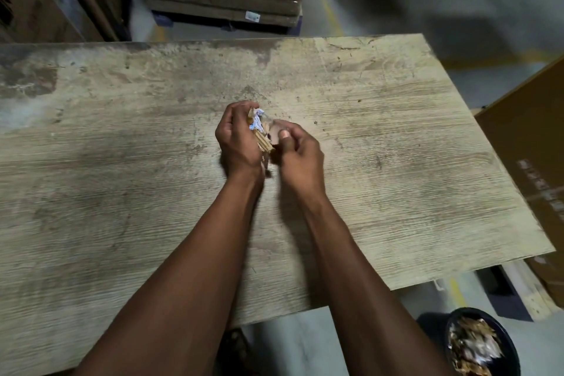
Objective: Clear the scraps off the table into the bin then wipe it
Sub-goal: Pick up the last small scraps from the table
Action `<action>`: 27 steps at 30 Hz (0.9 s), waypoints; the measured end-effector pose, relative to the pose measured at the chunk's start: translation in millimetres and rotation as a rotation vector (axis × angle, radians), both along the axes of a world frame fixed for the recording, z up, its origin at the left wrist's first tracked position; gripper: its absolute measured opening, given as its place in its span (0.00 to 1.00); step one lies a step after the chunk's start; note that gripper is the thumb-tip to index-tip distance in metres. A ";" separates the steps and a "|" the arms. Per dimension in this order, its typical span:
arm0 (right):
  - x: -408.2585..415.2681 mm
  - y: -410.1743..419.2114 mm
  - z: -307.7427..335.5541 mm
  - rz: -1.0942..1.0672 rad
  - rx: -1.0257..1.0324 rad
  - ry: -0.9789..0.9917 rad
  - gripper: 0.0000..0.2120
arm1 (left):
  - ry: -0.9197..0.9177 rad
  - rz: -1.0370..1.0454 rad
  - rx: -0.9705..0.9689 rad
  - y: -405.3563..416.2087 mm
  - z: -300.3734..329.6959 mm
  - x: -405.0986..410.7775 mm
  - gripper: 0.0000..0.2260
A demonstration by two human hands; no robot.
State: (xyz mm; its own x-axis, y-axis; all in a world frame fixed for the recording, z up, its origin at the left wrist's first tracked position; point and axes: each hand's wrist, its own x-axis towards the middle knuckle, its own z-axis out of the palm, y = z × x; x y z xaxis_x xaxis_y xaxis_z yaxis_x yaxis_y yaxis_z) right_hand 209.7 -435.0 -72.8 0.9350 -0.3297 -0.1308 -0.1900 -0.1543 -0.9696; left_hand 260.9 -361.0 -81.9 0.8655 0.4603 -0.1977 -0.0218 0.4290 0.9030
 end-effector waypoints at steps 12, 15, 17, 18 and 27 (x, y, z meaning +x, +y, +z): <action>3.0 21.6 11.7 0.222 -0.086 -0.052 0.18 | 0.069 0.087 -0.162 12.7 4.4 -5.1 0.03; 0.1 24.3 15.8 0.282 -0.104 -0.100 0.26 | 0.083 0.076 -0.213 20.6 6.5 -7.3 0.01; -4.1 21.6 15.3 0.301 -0.007 -0.112 0.32 | 0.076 0.059 -0.225 27.1 9.8 -6.1 0.02; -6.5 17.4 13.3 0.269 -0.013 -0.123 0.31 | 0.072 0.052 -0.200 30.0 12.0 -4.2 0.04; -23.1 1.5 -28.5 0.155 -0.738 -0.114 0.16 | 0.077 0.041 -0.039 54.0 2.4 -2.8 0.06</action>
State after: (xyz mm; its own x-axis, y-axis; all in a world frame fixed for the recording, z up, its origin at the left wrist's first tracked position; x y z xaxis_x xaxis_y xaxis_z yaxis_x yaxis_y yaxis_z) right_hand 186.7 -433.5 -101.3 0.9722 -0.1575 0.1730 -0.0176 -0.7867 -0.6171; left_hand 258.1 -307.0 -79.5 0.8277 0.4856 -0.2813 0.0285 0.4643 0.8852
